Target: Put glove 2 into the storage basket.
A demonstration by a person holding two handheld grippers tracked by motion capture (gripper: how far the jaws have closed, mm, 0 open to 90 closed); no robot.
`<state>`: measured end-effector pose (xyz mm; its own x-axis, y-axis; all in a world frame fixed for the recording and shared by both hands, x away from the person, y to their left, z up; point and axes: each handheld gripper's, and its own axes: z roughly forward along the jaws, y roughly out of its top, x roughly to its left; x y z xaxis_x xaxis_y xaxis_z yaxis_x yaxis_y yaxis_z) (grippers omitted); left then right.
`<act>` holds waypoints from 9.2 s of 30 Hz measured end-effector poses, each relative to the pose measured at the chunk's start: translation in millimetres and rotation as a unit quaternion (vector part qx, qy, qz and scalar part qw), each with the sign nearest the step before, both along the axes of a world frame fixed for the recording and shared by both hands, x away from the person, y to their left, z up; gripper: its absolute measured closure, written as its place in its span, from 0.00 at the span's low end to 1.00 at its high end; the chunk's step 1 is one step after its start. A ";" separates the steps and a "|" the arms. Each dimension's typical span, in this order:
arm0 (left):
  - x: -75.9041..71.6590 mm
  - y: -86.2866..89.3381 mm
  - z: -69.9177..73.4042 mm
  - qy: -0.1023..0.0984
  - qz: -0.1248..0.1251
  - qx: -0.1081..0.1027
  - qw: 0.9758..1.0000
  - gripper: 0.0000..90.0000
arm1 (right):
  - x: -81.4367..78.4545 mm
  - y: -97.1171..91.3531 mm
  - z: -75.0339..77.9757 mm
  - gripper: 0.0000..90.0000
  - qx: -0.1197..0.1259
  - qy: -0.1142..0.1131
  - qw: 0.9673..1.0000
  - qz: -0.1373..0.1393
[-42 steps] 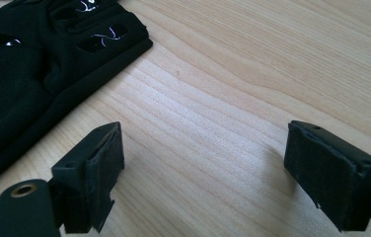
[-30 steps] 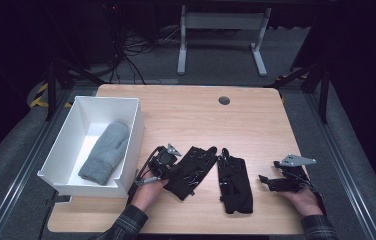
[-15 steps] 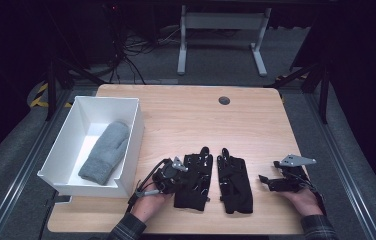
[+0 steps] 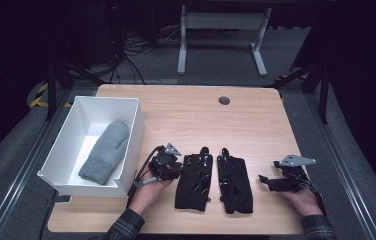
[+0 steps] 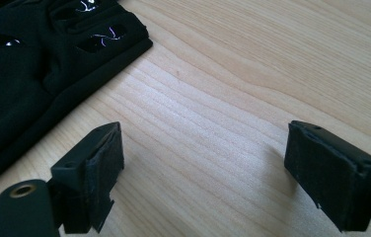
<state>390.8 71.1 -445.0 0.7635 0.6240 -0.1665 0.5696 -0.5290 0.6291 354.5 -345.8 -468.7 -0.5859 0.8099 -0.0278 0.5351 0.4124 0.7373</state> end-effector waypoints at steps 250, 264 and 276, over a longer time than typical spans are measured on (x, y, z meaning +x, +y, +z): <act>14.0 -38.8 18.3 0.030 -0.148 0.014 0.988 0.74 | 15.2 39.7 -0.7 0.17 -0.002 0.001 0.999 0.033; 10.4 -17.4 76.6 0.025 -0.079 -0.008 0.997 0.74 | 15.2 39.7 -0.7 0.17 -0.002 0.001 0.999 0.033; 13.8 11.7 129.9 0.004 -0.059 -0.015 0.998 0.74 | 15.1 39.7 -0.7 0.17 -0.002 0.001 0.999 0.033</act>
